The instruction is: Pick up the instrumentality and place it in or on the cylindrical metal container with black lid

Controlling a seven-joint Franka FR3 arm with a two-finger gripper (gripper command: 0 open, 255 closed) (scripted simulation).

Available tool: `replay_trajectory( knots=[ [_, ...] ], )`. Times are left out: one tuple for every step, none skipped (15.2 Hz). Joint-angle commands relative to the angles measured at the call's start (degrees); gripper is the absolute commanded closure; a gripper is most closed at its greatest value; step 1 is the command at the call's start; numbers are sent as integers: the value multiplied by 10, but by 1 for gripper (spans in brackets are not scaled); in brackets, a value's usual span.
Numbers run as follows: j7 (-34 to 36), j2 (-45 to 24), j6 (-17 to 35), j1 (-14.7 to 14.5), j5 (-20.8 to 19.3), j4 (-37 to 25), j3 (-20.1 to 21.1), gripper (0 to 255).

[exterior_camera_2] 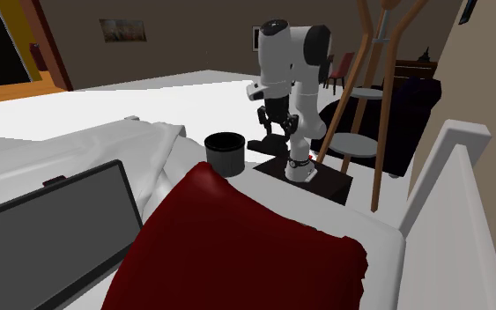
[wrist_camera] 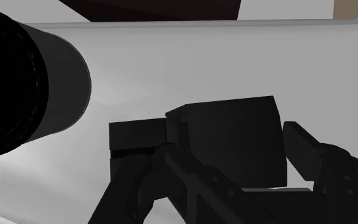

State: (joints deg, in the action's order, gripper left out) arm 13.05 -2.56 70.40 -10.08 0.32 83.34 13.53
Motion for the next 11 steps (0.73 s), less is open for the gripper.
replay_trajectory(
  knots=[
    [2,-5,-17,-1,-1,-21,1,255],
    [3,-9,-26,-2,-1,-34,1,255],
    [3,-13,-35,-2,-2,-47,2,255],
    [4,-17,-44,-3,-3,-61,2,255],
    [4,-17,-45,-3,-3,-61,2,255],
    [-11,-9,-45,5,-5,-54,-5,255],
    [-26,-1,-46,13,-7,-47,-11,255],
    [-41,6,-47,21,-9,-40,-18,255],
    [-56,13,-47,28,-12,-35,-25,255],
    [-71,19,-48,35,-15,-30,-32,255],
    [-87,24,-49,43,-18,-27,-39,255]
  ],
)
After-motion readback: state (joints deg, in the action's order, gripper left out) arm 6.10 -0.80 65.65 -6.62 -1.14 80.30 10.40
